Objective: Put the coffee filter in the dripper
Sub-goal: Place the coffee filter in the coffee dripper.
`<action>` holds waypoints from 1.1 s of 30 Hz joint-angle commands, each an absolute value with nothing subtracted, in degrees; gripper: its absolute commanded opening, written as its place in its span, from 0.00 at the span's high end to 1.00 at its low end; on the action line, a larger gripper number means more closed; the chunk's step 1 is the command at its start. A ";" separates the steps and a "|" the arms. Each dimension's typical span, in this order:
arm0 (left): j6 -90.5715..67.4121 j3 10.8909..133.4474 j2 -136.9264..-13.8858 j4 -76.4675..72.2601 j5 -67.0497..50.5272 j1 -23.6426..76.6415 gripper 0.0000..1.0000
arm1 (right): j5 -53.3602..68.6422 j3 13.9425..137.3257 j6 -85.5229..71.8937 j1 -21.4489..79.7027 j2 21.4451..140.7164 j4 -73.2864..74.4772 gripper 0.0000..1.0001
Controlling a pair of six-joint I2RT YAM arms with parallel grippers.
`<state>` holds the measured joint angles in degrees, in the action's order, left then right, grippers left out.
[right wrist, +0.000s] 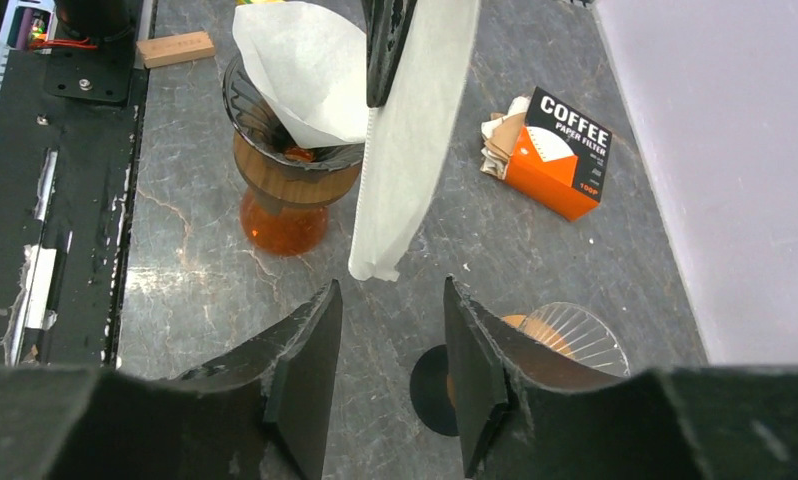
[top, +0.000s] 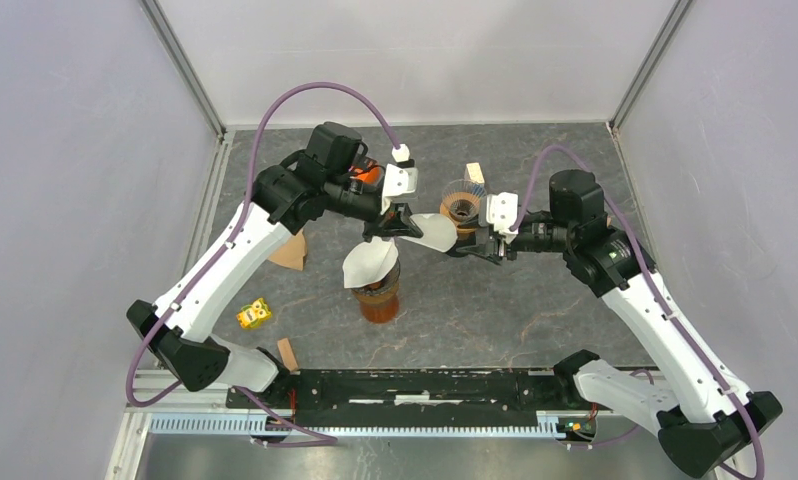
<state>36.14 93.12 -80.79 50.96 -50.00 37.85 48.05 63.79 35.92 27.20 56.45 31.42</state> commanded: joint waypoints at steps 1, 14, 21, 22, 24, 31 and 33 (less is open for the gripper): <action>38.63 93.48 -79.18 51.24 -54.18 37.79 0.98 | 49.58 63.53 37.24 26.90 56.60 31.90 0.54; 40.09 91.32 -79.03 51.24 -54.84 37.79 0.98 | 50.18 64.51 37.62 26.89 56.76 32.19 0.71; 40.44 91.07 -79.44 51.24 -54.86 37.77 0.98 | 51.13 64.44 37.93 26.92 56.85 32.48 0.76; 40.56 91.09 -79.53 51.26 -54.78 37.79 0.98 | 51.51 64.45 38.00 26.85 56.83 32.56 0.77; 39.69 90.98 -79.76 50.37 -54.31 37.77 0.98 | 52.56 64.28 38.55 26.89 56.65 32.86 0.78; 34.36 90.39 -80.12 44.80 -51.39 37.71 0.98 | 53.88 63.73 40.34 26.90 56.00 34.37 0.84; 32.57 90.30 -80.29 43.03 -50.44 37.78 0.98 | 53.88 63.61 40.43 26.89 55.81 34.45 0.85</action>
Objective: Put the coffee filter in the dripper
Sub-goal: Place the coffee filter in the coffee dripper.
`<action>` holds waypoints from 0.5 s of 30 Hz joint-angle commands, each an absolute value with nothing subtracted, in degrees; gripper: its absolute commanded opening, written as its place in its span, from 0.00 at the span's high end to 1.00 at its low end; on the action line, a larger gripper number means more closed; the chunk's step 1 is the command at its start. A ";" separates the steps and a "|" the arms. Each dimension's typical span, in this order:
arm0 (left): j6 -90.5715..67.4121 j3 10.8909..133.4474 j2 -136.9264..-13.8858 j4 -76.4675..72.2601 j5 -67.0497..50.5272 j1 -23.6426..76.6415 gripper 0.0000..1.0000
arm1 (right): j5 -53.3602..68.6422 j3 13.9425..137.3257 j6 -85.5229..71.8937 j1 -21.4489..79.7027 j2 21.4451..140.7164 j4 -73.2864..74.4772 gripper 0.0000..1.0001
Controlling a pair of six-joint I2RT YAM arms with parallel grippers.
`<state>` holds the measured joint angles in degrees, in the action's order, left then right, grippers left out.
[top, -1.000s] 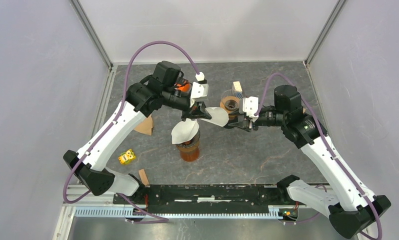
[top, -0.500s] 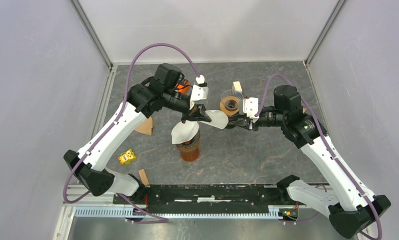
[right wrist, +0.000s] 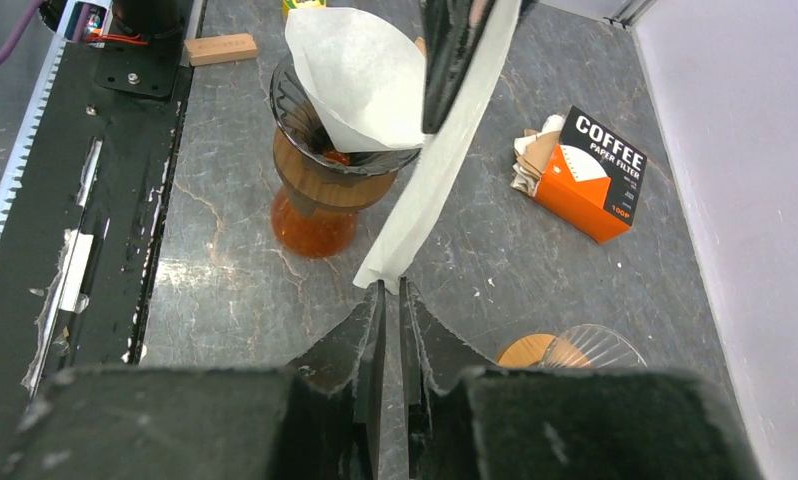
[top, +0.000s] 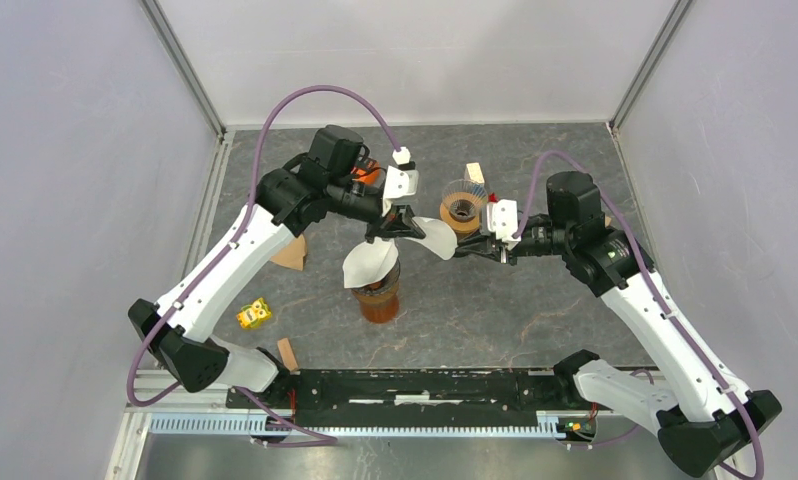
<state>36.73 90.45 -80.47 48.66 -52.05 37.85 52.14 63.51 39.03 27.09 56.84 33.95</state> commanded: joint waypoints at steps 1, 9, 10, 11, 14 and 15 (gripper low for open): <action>31.93 90.22 -80.35 42.45 -50.00 37.78 0.98 | 53.79 63.55 40.47 26.85 55.68 34.48 0.85; 30.51 89.58 -80.69 41.05 -49.15 37.79 0.98 | 53.37 63.46 39.64 26.90 55.57 33.45 0.85; 30.44 89.48 -80.73 41.00 -49.06 37.79 0.98 | 53.20 63.46 39.47 26.90 55.57 33.40 0.85; 30.53 89.40 -80.69 41.02 -48.87 37.79 0.98 | 53.05 63.52 39.46 26.89 55.57 33.40 0.85; 30.55 89.30 -80.67 40.79 -48.33 37.79 0.98 | 51.94 63.47 39.29 26.85 55.34 33.28 0.84; 30.59 89.31 -80.69 40.78 -48.10 37.79 0.98 | 51.49 63.46 39.20 26.89 55.22 33.22 0.84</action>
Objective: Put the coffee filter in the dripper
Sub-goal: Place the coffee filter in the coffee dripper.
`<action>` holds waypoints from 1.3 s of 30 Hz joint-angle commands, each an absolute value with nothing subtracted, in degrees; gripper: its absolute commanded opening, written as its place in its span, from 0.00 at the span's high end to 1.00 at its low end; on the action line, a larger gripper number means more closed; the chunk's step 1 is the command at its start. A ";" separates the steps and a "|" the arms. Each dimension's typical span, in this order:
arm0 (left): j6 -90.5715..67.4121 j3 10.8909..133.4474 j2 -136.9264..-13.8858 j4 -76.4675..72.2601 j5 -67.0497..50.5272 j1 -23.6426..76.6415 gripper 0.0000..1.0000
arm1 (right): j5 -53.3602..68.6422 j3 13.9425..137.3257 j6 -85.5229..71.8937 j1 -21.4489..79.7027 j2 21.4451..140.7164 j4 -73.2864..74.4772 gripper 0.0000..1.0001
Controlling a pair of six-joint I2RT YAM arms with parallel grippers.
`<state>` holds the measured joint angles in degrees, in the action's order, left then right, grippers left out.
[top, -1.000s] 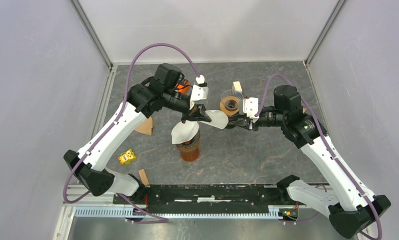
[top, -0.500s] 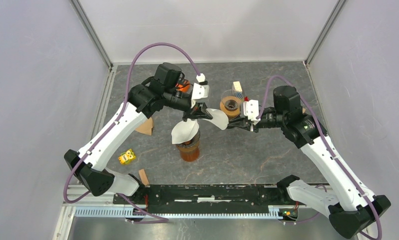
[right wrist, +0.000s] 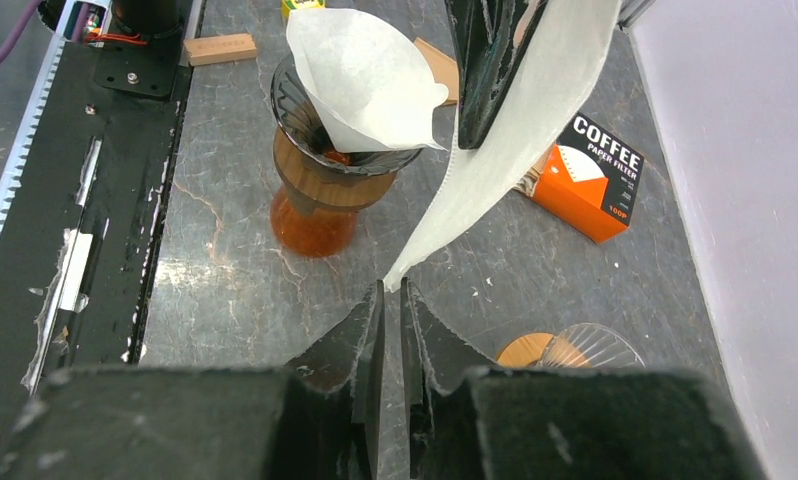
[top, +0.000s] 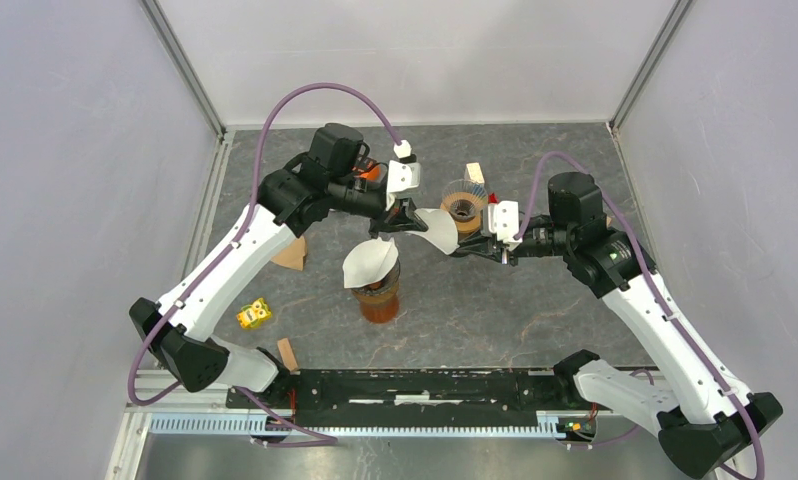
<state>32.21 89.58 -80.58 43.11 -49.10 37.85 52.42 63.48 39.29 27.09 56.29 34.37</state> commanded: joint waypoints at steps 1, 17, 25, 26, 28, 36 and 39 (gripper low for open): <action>30.65 89.30 -80.74 40.78 -47.93 37.78 0.98 | 50.98 63.46 39.12 26.89 55.05 33.14 0.83; 30.01 89.12 -81.05 40.18 -47.22 37.79 0.98 | 50.95 62.69 38.58 26.83 55.31 32.63 0.81; 29.78 88.86 -81.53 39.56 -47.03 37.79 0.98 | 51.80 62.16 38.84 26.89 54.80 32.52 0.81; 29.66 88.84 -81.56 39.55 -47.10 37.79 0.98 | 51.85 62.18 38.80 26.89 54.83 32.49 0.81; 29.66 88.86 -81.72 39.51 -47.45 37.79 0.98 | 51.94 62.27 38.47 26.89 55.08 32.10 0.80; 29.48 88.51 -81.81 39.54 -47.64 37.79 0.98 | 52.73 62.80 37.23 26.89 55.70 31.22 0.75; 29.58 88.31 -81.74 39.34 -47.60 37.79 0.98 | 52.65 62.89 36.87 26.89 55.64 30.98 0.73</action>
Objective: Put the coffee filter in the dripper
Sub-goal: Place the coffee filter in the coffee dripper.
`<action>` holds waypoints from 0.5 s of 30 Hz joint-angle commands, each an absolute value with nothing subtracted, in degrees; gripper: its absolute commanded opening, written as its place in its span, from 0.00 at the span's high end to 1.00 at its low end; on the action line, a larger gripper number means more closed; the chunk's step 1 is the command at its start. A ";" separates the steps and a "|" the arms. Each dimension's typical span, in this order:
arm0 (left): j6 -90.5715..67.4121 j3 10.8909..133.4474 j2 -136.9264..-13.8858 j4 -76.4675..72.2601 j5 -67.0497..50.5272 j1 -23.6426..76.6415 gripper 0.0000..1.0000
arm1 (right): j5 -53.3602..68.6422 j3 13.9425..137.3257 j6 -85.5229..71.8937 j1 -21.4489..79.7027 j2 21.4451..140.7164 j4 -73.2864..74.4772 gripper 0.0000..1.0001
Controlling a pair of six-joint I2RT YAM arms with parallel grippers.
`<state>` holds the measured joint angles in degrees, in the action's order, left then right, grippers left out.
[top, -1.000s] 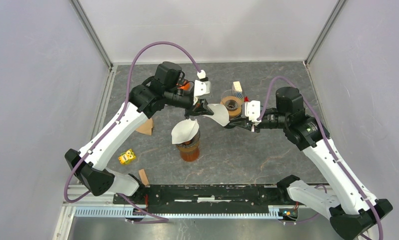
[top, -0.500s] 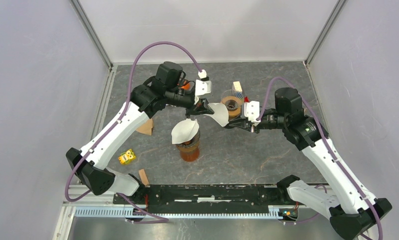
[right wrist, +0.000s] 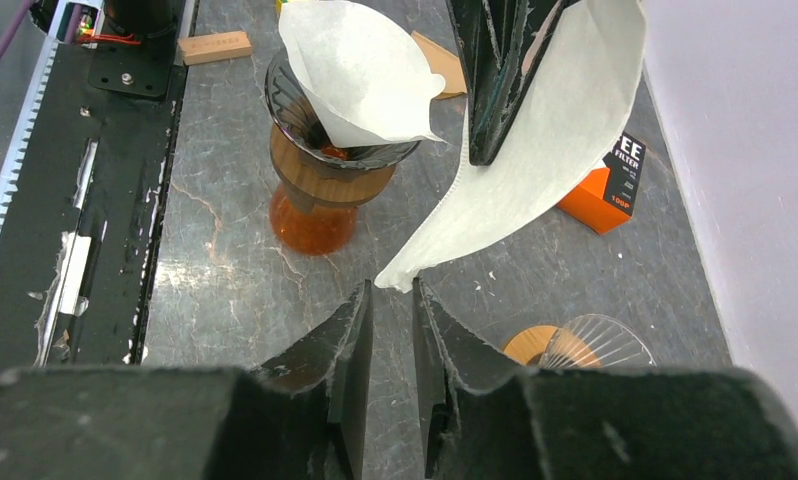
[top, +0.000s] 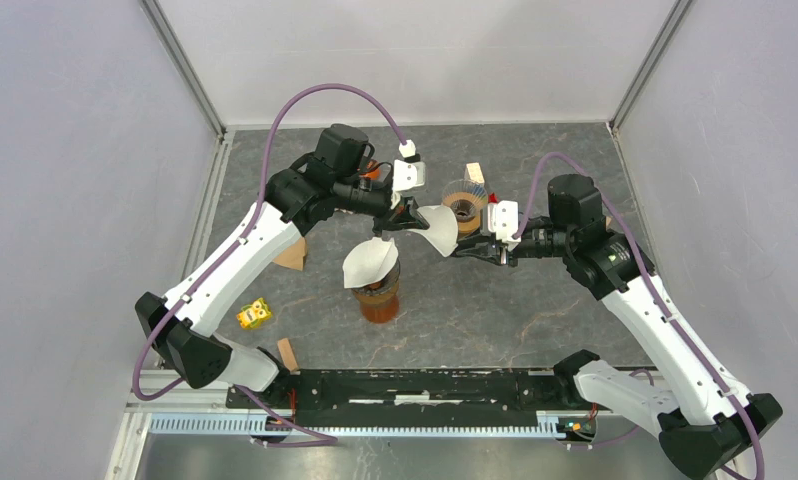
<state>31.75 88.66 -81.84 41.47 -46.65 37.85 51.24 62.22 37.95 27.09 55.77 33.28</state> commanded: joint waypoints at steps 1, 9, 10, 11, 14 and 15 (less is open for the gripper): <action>29.67 88.25 -81.75 39.34 -47.51 37.79 0.98 | 52.65 62.95 36.83 26.94 55.56 31.07 0.72; 29.26 88.35 -81.59 38.78 -46.92 37.79 0.98 | 50.77 61.79 37.62 26.89 54.02 31.64 0.72; 29.14 88.43 -81.63 38.72 -46.85 37.79 0.98 | 50.59 61.66 37.69 26.89 53.95 31.64 0.72; 28.99 88.46 -81.58 38.61 -46.76 37.79 0.98 | 50.39 61.59 37.81 26.89 53.87 31.77 0.72; 29.00 88.55 -81.63 38.58 -46.76 37.79 0.98 | 50.10 61.45 37.97 26.89 53.57 31.90 0.72; 28.98 88.51 -81.58 38.58 -46.69 37.79 0.98 | 50.14 61.42 38.05 26.89 53.54 31.90 0.72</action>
<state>31.33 88.62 -81.84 41.34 -46.59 37.85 50.61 61.87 37.58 27.09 54.57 33.04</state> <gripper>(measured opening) 0.032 0.277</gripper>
